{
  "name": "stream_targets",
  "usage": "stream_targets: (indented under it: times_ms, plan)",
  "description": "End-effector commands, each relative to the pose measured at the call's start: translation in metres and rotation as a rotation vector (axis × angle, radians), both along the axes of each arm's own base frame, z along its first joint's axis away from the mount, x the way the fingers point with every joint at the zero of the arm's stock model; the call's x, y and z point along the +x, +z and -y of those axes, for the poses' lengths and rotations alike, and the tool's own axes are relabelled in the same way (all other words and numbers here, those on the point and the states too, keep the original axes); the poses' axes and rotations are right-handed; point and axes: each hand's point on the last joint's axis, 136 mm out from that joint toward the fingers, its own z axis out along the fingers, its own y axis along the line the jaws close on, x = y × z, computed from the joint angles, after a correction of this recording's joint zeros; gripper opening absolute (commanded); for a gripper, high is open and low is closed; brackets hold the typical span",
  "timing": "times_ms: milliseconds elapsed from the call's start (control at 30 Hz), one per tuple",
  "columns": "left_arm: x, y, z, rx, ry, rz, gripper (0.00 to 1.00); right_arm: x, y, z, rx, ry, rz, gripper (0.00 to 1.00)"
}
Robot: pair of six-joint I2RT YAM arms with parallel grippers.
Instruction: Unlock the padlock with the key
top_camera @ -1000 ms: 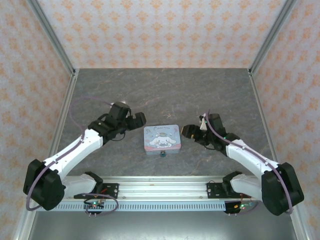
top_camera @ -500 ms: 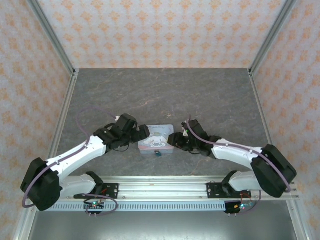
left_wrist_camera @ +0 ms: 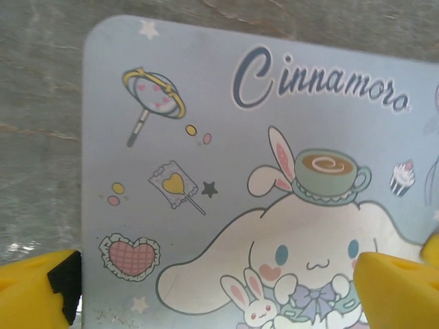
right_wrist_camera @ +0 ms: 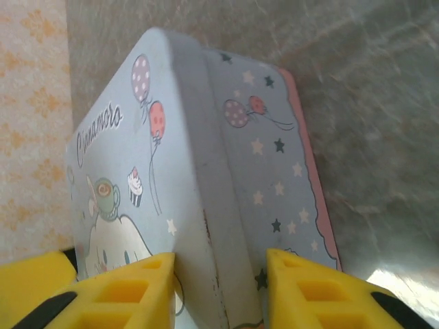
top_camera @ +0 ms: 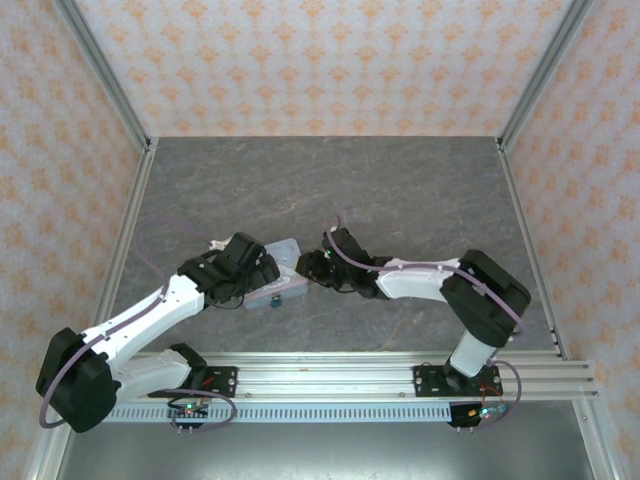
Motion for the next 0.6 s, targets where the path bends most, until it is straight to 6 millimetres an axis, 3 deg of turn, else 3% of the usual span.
stream_targets:
  times_ms: [0,133,233,400,567]
  plan:
    - [0.015,0.007,0.006,-0.02,-0.008,0.031,1.0,0.011,0.009,-0.025,0.053,-0.016,0.002,0.35]
    - [0.031,0.006,0.001,-0.009,0.0,0.042,1.0,0.029,0.021,-0.025,-0.01,-0.025,0.053,0.45]
    - [0.043,0.006,0.0,-0.004,-0.002,0.05,1.0,0.043,0.035,-0.01,-0.032,-0.058,0.077,0.57]
    - [0.06,0.007,0.005,-0.008,-0.018,0.061,1.0,0.07,0.056,0.04,-0.082,-0.162,0.117,0.66]
    - [0.07,0.005,0.012,-0.025,-0.03,0.064,1.0,0.092,0.056,0.101,-0.416,-0.196,0.17,0.66]
